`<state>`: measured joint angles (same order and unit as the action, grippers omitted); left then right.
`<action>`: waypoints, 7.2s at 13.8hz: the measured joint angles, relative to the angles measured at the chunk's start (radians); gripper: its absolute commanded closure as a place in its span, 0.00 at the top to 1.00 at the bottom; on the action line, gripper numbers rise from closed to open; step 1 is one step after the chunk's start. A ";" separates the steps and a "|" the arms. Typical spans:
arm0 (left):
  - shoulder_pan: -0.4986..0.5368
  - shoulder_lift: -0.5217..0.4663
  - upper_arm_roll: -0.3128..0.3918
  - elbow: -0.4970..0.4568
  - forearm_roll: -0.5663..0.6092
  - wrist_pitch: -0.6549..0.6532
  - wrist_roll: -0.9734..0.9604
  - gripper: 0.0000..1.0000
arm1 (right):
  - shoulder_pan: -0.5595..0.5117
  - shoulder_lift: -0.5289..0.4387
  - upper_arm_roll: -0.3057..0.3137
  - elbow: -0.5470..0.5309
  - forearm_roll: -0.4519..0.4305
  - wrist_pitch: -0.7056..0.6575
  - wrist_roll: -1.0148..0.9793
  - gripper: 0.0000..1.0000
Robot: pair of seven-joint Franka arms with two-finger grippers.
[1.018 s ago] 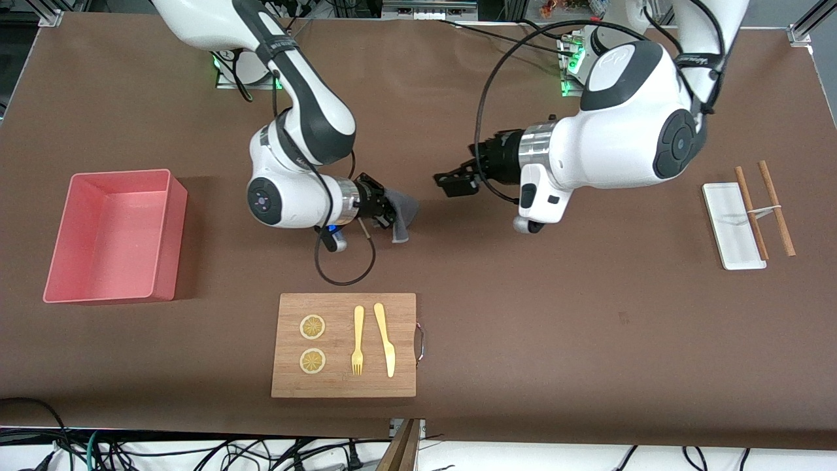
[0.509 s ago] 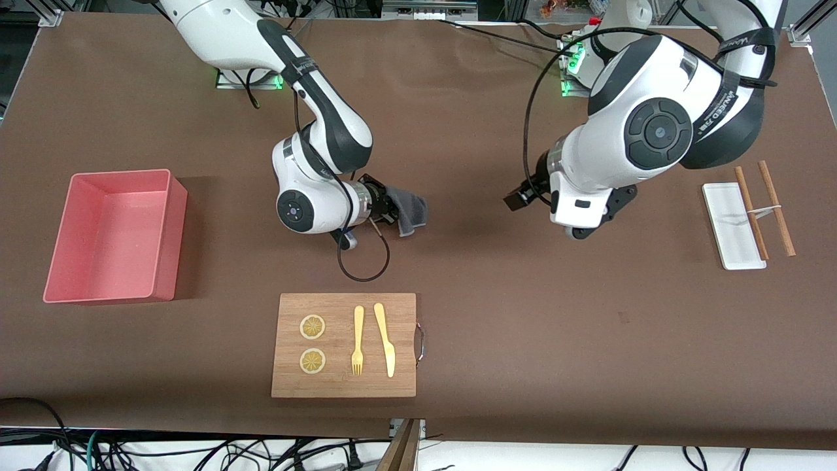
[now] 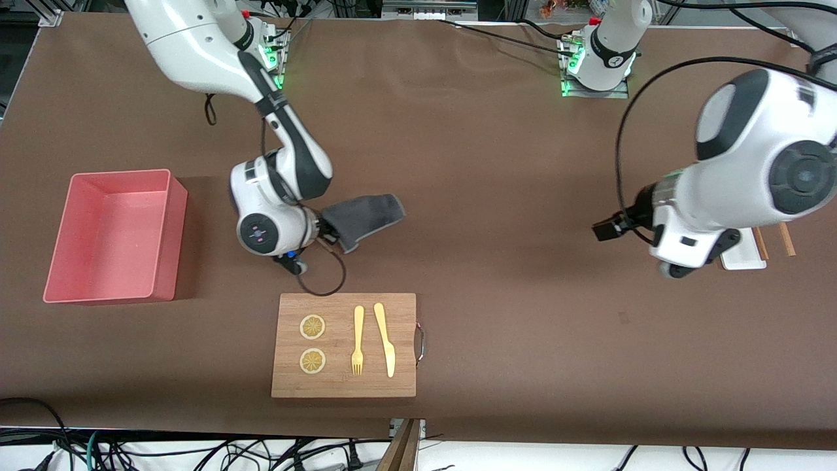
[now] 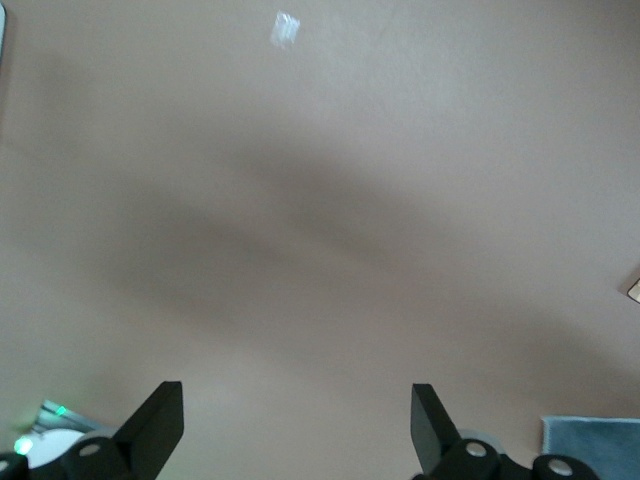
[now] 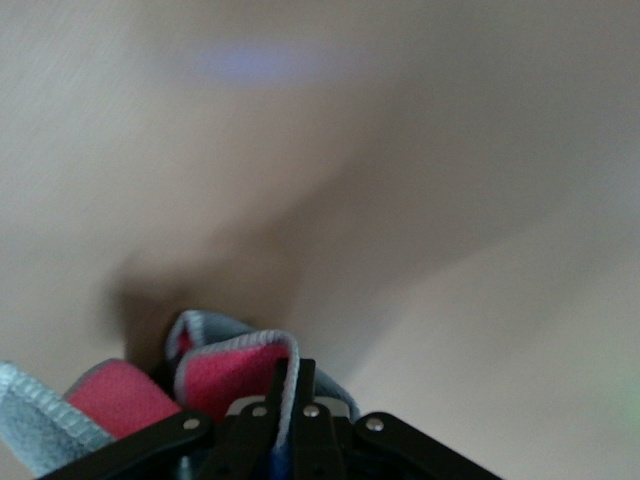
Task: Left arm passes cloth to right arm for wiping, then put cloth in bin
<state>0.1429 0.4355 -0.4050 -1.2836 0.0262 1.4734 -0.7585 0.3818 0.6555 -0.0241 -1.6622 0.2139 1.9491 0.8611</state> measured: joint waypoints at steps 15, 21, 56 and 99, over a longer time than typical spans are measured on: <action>-0.140 -0.378 0.394 -0.279 -0.115 -0.016 0.599 1.00 | -0.071 -0.071 -0.036 -0.024 -0.161 -0.035 -0.281 0.00; -0.159 -0.354 0.399 -0.225 -0.115 0.043 0.625 1.00 | -0.059 -0.035 0.114 -0.025 -0.158 0.114 0.000 0.00; -0.263 -0.353 0.418 -0.182 -0.047 -0.005 0.741 1.00 | -0.129 -0.092 0.012 0.031 -0.151 -0.129 -0.299 0.00; -0.263 -0.349 0.367 -0.184 -0.034 -0.009 0.744 1.00 | -0.346 -0.501 -0.055 0.081 -0.213 -0.294 -0.947 1.00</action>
<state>-0.1199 0.0860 -0.0381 -1.4677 -0.0073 1.4643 -0.0146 0.0355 0.1541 -0.0789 -1.5808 0.0013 1.6555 -0.0861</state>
